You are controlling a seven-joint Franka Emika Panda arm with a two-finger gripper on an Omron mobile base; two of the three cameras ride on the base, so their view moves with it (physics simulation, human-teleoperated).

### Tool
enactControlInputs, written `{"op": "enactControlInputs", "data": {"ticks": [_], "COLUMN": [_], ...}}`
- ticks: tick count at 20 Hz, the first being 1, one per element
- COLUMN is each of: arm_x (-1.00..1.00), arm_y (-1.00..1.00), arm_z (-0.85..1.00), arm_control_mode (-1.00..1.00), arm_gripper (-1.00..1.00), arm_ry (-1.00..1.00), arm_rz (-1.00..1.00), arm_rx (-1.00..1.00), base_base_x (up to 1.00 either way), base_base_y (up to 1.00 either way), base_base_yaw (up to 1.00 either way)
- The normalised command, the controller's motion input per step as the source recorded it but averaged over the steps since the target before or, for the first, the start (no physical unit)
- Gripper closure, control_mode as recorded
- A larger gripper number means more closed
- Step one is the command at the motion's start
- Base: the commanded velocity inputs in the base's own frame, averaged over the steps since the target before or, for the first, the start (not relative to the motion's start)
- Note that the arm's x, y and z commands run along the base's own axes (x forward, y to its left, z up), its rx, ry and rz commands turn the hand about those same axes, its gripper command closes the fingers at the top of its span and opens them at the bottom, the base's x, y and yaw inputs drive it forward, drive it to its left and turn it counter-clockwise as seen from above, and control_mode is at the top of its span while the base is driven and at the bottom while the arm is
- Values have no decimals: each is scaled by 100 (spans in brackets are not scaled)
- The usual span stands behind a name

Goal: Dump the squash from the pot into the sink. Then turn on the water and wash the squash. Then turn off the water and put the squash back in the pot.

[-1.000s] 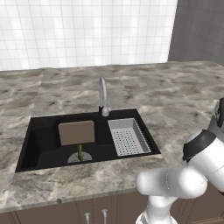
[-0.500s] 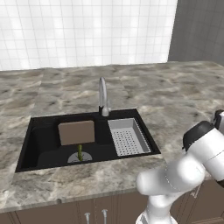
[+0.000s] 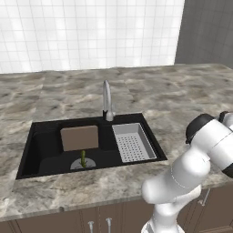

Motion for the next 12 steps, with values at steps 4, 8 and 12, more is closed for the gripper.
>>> {"op": "enactControlInputs", "data": {"ticks": [4, 8, 12], "arm_x": [-6, -30, -40], "arm_y": [-1, 3, 44], "arm_z": [-12, 12, 53], "arm_control_mode": [-100, -100, -100], "arm_gripper": [-100, -100, -100], "arm_ry": [0, -8, -19], "arm_rz": [-2, 0, 0], "arm_rx": [0, 0, 0], "base_base_x": [0, 0, 0], "base_base_y": [0, 0, 0], "base_base_yaw": [0, 0, 0]}}
